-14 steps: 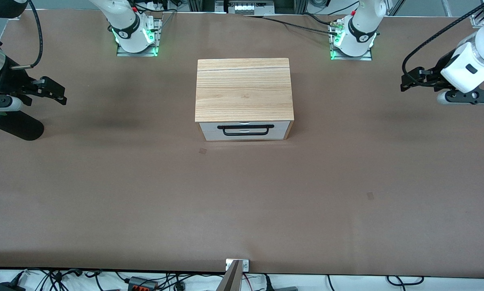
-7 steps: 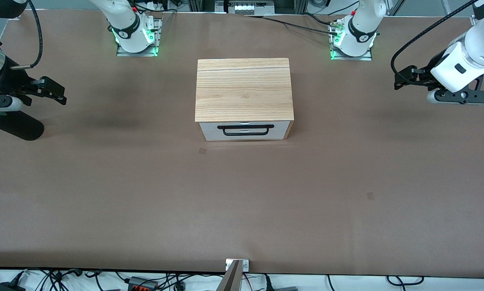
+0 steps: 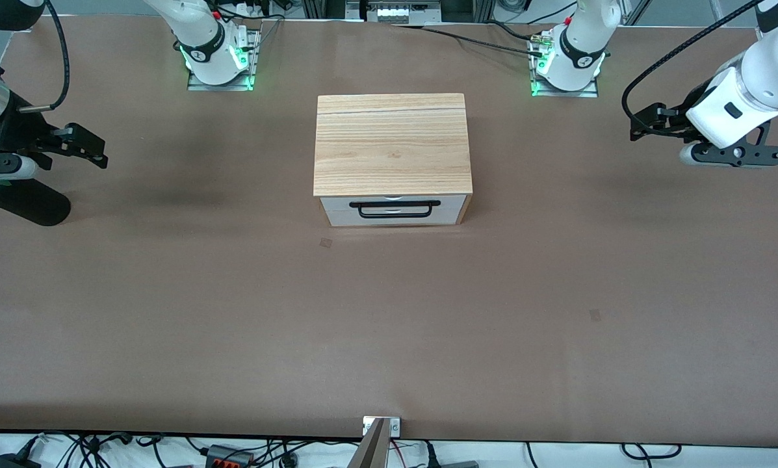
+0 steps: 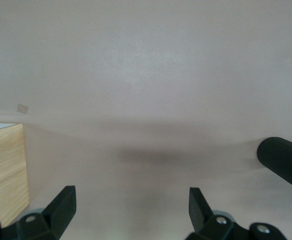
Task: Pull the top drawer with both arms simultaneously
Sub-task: 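Move the left gripper toward the handle while the right gripper approaches it, then close the left gripper on the handle while the right gripper grips it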
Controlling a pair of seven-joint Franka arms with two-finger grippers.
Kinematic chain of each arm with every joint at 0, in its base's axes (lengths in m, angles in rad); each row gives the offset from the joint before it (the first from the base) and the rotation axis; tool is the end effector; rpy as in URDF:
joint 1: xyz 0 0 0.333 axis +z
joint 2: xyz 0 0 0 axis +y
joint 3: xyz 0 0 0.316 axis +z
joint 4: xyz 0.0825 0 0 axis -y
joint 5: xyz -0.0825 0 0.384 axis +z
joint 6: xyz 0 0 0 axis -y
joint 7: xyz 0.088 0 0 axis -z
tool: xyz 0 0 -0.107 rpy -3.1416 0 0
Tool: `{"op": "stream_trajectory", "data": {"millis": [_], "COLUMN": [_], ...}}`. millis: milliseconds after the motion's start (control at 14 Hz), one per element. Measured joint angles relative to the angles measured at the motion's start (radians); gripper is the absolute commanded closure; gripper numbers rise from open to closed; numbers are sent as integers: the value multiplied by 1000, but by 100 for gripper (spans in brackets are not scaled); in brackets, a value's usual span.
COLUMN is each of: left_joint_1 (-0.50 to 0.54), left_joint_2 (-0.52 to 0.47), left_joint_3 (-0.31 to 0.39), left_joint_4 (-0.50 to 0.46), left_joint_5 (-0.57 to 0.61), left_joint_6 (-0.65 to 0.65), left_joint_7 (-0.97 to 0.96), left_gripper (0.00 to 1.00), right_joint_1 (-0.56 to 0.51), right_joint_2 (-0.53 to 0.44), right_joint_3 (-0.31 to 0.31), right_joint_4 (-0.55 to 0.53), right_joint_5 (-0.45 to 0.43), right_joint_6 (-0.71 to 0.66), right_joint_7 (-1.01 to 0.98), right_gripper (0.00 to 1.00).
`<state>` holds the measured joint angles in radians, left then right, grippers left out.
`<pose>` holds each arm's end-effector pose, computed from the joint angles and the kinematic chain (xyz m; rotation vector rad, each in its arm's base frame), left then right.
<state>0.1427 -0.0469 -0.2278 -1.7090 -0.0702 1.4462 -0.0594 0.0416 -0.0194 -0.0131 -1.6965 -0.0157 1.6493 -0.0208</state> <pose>0.5181 -0.0549 0.5759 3.0786 -0.0392 -0.3413 0.5518 0.0141 0.5824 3.1248 0.0793 -0.0434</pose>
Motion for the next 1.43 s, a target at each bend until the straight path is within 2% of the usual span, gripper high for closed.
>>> {"op": "stream_trajectory", "data": {"millis": [214, 429, 643, 786, 1071, 1286, 1429], "left_joint_1": [-2, -3, -10, -19, -54, -57, -70], "left_joint_2": [38, 128, 239, 309, 443, 557, 630], "left_joint_3": [-2, -3, -4, -6, -9, -11, -11], "left_joint_4": [29, 60, 67, 70, 72, 72, 72], "left_joint_5": [-112, -247, -390, -492, -704, -865, -994], "left_joint_6": [0, 2, 16, 93, 242, 310, 324], "left_joint_7": [1, 4, 7, 50, 269, 465, 599], "left_gripper": [0, 0, 0, 0, 0, 0, 0], "right_joint_1": [0, 0, -2, -3, -3, 0, 4], "right_joint_2": [4, 21, 59, 95, 207, 301, 389], "right_joint_3": [0, 1, -2, -4, -5, 1, 6], "right_joint_4": [0, 0, -1, -2, -3, -4, -6], "right_joint_5": [0, 28, 241, 358, 627, 780, 891], "right_joint_6": [-28, -108, -186, -209, -210, -213, -216], "right_joint_7": [0, -3, -33, -89, -184, -214, -318], "right_gripper": [0, 0, 0, 0, 0, 0, 0]}}
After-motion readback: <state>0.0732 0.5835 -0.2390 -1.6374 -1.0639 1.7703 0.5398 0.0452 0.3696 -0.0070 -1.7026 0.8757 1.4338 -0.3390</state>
